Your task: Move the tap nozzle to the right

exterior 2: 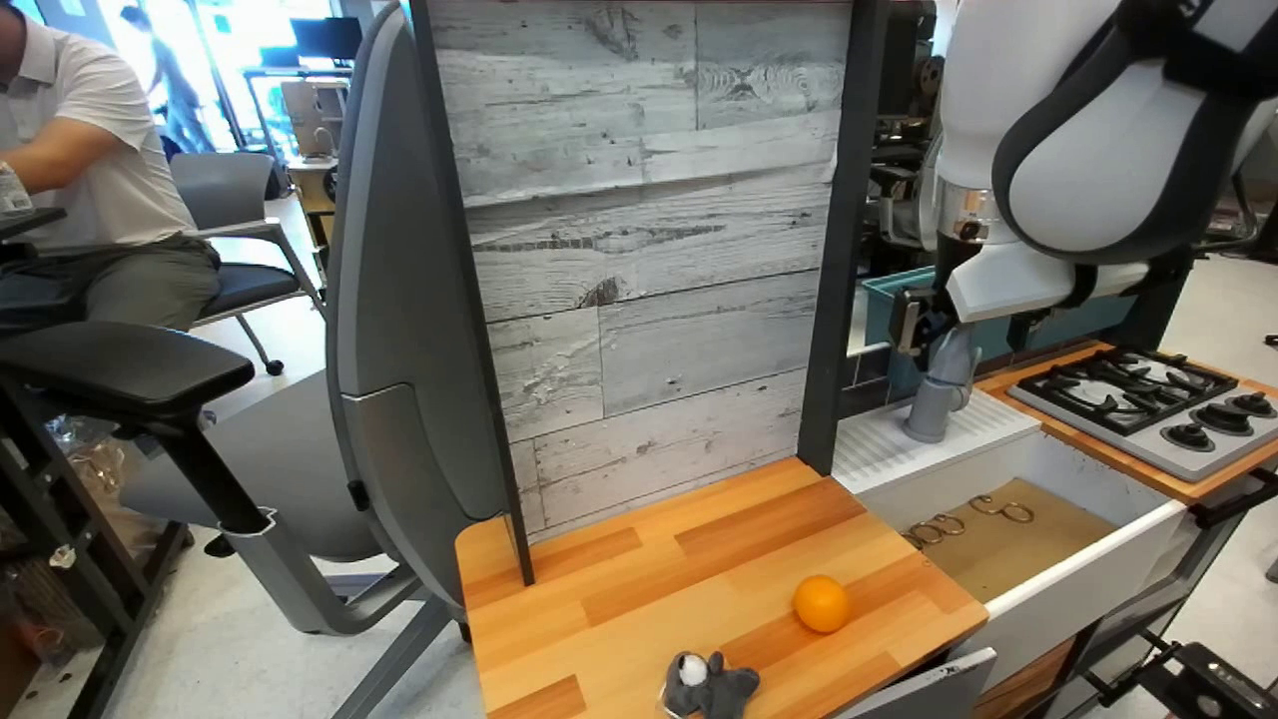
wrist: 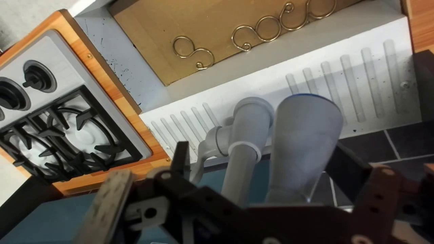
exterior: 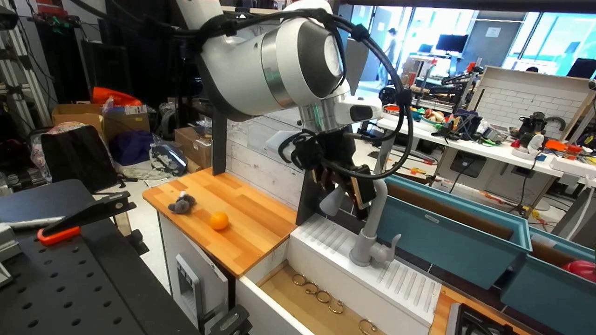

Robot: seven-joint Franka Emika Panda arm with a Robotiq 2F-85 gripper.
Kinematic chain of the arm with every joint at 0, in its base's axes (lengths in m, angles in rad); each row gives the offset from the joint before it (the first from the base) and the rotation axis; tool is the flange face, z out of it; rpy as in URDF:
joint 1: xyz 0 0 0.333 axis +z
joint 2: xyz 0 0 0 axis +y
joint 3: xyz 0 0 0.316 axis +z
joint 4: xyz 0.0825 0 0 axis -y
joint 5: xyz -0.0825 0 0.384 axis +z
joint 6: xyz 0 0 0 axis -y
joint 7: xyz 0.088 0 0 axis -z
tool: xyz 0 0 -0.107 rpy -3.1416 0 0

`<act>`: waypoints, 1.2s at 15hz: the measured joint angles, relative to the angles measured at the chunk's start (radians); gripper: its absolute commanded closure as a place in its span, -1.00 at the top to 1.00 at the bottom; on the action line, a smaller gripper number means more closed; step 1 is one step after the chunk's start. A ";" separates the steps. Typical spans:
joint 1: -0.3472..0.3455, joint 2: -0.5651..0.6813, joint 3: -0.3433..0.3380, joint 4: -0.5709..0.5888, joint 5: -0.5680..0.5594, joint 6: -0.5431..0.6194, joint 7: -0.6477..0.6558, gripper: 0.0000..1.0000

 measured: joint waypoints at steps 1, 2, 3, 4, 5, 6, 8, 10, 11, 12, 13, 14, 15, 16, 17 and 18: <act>0.003 -0.001 -0.006 -0.005 0.000 0.000 0.000 1.00; 0.006 -0.003 -0.011 -0.012 0.000 0.000 0.001 1.00; 0.007 -0.005 -0.015 -0.019 0.000 0.001 0.002 1.00; 0.008 -0.008 -0.020 -0.029 0.001 0.001 0.003 1.00; 0.008 -0.011 -0.025 -0.041 0.001 0.001 0.004 1.00; 0.008 -0.013 -0.032 -0.053 0.001 0.001 0.006 1.00; 0.006 -0.016 -0.050 -0.078 0.004 0.002 0.011 1.00; 0.004 -0.018 -0.069 -0.098 0.006 0.015 0.019 1.00; 0.003 -0.019 -0.078 -0.108 0.008 0.027 0.023 1.00; 0.003 -0.019 -0.086 -0.118 0.012 0.042 0.027 1.00; 0.002 -0.019 -0.092 -0.126 0.021 0.056 0.029 1.00; 0.002 -0.019 -0.096 -0.134 0.026 0.070 0.029 1.00; 0.003 -0.019 -0.097 -0.139 0.032 0.081 0.029 1.00; 0.003 -0.020 -0.096 -0.142 0.040 0.082 0.028 1.00; 0.003 -0.025 -0.091 -0.146 0.045 0.076 0.020 1.00; 0.002 -0.042 -0.082 -0.158 0.046 0.056 -0.002 1.00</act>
